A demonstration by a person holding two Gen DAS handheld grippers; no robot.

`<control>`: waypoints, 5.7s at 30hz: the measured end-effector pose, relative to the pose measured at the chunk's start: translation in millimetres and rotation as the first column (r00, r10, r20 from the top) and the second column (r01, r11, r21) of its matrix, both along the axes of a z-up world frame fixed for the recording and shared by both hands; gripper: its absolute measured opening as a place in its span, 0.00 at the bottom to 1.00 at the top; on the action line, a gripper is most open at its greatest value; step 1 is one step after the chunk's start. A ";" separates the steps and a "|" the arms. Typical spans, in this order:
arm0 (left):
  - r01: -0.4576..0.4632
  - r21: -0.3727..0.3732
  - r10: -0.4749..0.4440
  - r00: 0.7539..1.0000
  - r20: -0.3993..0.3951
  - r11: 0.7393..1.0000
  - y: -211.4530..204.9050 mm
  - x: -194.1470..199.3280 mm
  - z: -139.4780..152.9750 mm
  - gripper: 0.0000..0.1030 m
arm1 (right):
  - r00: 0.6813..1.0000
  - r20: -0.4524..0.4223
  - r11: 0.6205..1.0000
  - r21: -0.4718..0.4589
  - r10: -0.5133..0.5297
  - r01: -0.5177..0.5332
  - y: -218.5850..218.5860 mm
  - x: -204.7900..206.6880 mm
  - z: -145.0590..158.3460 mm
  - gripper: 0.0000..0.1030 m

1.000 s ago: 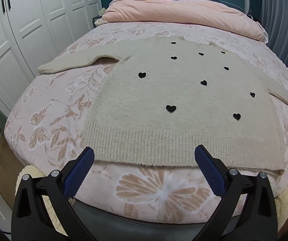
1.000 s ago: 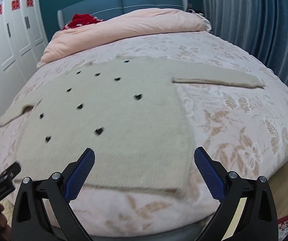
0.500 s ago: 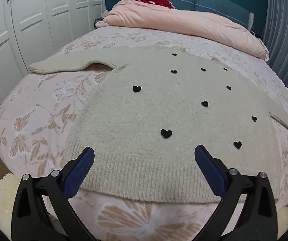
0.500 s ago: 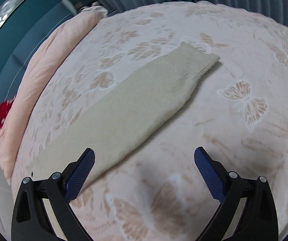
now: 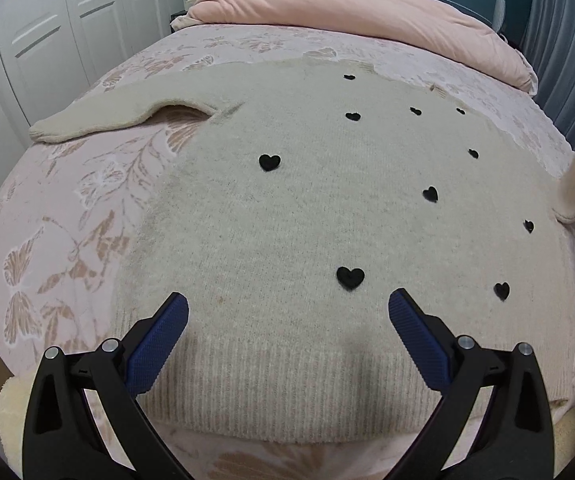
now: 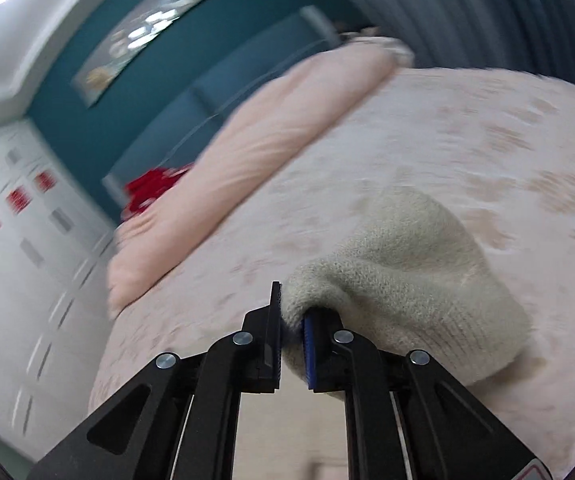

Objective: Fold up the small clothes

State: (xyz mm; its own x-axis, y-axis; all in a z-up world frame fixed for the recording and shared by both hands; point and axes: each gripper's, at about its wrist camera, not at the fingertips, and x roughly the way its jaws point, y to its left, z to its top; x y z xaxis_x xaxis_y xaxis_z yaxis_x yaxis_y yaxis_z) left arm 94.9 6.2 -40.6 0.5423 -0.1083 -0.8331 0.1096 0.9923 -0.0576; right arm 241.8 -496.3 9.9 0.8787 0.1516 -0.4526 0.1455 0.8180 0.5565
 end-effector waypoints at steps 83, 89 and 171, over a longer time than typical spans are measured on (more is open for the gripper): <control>0.156 -0.393 -0.143 0.988 0.063 0.906 -81.8 194.5 57.7 0.38 | 0.914 -0.406 0.999 -0.036 -0.005 -0.011 227.5 -178.3 -100.8 0.67; 0.050 -0.371 -0.068 0.997 -0.035 0.927 -66.6 122.0 -5.3 0.80 | 0.931 -0.365 0.995 -0.102 -0.021 -0.017 198.9 -161.0 -80.2 0.73; -0.226 -0.404 0.266 0.963 0.046 0.886 56.6 224.3 -51.2 0.33 | 0.927 -0.373 0.998 -0.062 -0.048 0.027 108.6 39.5 -98.1 0.26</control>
